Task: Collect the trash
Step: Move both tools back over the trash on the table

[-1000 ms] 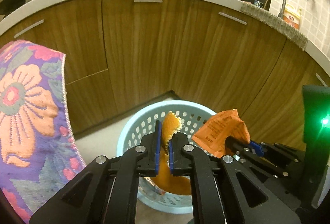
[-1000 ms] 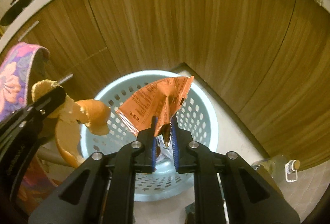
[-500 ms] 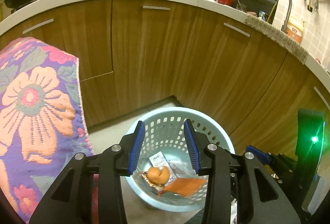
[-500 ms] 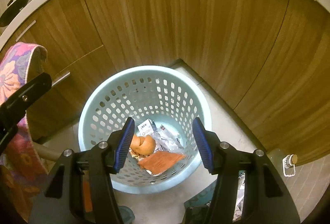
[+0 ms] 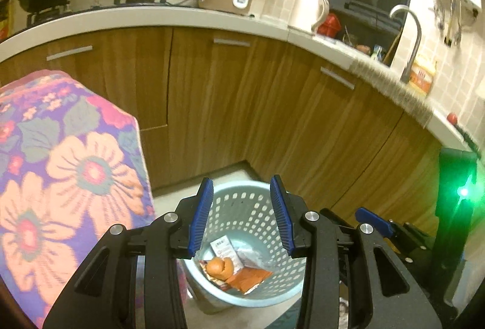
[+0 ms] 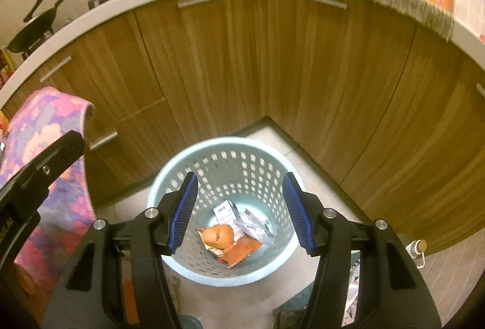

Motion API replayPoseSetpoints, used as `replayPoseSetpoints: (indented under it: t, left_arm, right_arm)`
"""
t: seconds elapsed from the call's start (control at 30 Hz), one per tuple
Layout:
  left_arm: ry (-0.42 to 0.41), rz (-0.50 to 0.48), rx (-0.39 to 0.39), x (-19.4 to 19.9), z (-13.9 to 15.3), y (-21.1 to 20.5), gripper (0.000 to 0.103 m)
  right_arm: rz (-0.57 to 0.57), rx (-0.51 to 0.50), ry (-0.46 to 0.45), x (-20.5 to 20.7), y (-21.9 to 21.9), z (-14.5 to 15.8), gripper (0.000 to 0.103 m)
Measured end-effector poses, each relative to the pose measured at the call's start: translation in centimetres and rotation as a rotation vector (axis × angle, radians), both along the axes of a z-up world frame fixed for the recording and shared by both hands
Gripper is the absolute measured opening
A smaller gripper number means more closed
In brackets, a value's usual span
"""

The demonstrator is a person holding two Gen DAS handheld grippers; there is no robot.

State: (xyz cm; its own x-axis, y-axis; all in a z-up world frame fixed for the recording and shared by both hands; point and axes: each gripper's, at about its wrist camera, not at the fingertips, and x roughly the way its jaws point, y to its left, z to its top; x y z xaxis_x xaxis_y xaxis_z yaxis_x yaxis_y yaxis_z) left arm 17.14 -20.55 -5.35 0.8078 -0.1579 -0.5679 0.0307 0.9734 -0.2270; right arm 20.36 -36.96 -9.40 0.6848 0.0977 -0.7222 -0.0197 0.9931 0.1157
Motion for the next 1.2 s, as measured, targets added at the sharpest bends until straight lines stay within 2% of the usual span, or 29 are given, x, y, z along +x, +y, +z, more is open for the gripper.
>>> replayPoseSetpoints:
  t: [0.13,0.37,0.5,0.67,0.83,1.03,1.2]
  left_arm:
    - [-0.053,0.022,-0.011,-1.6,3.3,1.6,0.047]
    - [-0.164,0.104,-0.039,-4.8,9.6,7.6,0.053]
    - [-0.202,0.151,-0.02,-6.4,12.1,11.1,0.056]
    - [-0.225,0.215,-0.008,-7.8,13.9,16.4,0.059]
    - [-0.235,0.284,0.027,-9.3,15.2,21.9,0.062]
    - [-0.244,0.368,0.067,-11.1,16.1,29.2,0.064]
    - [-0.27,0.447,0.151,-12.9,16.4,35.4,0.07]
  right_arm:
    - [0.024,0.018,-0.057,-0.9,1.9,3.5,0.054]
    - [0.102,0.023,-0.143,-2.4,7.8,8.6,0.054]
    - [0.163,0.043,-0.183,-3.1,11.8,11.2,0.054]
    - [0.263,0.045,-0.222,-4.0,18.1,13.7,0.054]
    - [0.362,0.046,-0.228,-5.0,24.4,14.5,0.054]
    - [0.457,0.043,-0.201,-5.7,31.3,13.7,0.054]
    - [0.508,0.047,-0.184,-6.3,35.6,12.3,0.054]
